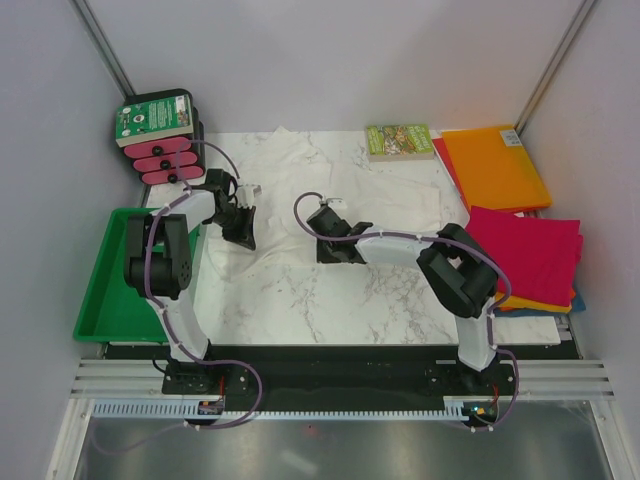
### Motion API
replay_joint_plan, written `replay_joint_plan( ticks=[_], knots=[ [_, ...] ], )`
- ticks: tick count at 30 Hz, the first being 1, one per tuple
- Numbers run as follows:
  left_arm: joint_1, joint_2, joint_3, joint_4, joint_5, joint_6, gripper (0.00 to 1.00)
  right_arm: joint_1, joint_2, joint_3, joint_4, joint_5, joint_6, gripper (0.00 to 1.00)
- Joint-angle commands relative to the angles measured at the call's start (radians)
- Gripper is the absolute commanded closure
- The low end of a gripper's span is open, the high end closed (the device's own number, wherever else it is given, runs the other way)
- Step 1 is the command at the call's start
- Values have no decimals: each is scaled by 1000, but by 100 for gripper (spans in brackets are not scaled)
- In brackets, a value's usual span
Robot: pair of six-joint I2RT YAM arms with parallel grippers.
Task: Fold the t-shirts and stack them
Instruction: Fold the flattened tshirt in 1/3 of the way
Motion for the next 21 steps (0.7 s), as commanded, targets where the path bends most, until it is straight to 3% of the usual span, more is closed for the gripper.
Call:
replay_joint_plan(
  ticks=[1, 14, 21],
  knots=[
    [12, 44, 44, 9, -55, 27, 98, -1, 20, -106, -129, -48, 48, 97],
    [37, 151, 200, -29, -150, -4, 98, 0, -52, -273, -170, -51, 102, 95],
    [43, 117, 217, -38, -213, 20, 98, -18, -62, -301, -203, -6, 116, 94]
  ],
)
